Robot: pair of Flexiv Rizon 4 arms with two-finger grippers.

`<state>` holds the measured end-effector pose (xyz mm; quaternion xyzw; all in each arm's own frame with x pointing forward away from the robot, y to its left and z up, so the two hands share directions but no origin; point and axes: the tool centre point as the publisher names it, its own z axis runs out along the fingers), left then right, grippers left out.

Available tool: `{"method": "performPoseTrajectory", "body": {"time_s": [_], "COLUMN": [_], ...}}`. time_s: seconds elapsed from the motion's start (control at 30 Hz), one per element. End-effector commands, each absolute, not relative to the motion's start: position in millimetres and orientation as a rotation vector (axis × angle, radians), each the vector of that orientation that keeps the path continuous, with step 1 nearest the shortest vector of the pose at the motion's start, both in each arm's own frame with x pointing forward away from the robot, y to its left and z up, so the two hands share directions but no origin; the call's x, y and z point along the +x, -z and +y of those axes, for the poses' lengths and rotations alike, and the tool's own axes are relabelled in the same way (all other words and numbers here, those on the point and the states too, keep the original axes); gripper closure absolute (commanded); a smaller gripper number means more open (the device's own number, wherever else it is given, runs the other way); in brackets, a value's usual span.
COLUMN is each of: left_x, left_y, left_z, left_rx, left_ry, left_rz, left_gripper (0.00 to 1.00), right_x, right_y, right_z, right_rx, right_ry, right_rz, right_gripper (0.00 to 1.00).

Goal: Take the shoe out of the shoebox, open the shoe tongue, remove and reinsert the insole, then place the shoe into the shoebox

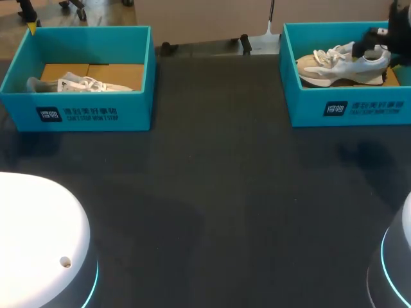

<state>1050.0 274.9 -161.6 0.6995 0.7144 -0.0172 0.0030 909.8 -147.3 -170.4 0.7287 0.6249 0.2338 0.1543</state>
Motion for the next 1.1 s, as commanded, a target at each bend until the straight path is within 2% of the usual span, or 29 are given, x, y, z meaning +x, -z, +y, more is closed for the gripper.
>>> {"method": "performPoseTrajectory", "body": {"time_s": [0.03,0.37,0.77,1.1], "left_x": [1051,1051,1051,1051], "left_y": [161,161,161,161], "left_z": [275,275,275,275], "left_rx": [2.198,2.198,2.198,2.198], "left_ry": [0.054,0.054,0.054,0.054], "left_rz": [2.240,2.240,2.240,2.240], "left_gripper": [0.00,0.00,0.00,0.00], "right_x": [943,998,1052,1097], "right_y": [181,209,219,252], "right_z": [-154,-191,-226,-260], "right_rx": [2.100,2.017,2.016,2.046], "right_ry": [-0.596,-0.460,-0.396,-0.304], "right_rz": [1.754,1.880,1.939,2.041], "right_gripper": [0.00,0.00,0.00,0.00]}}
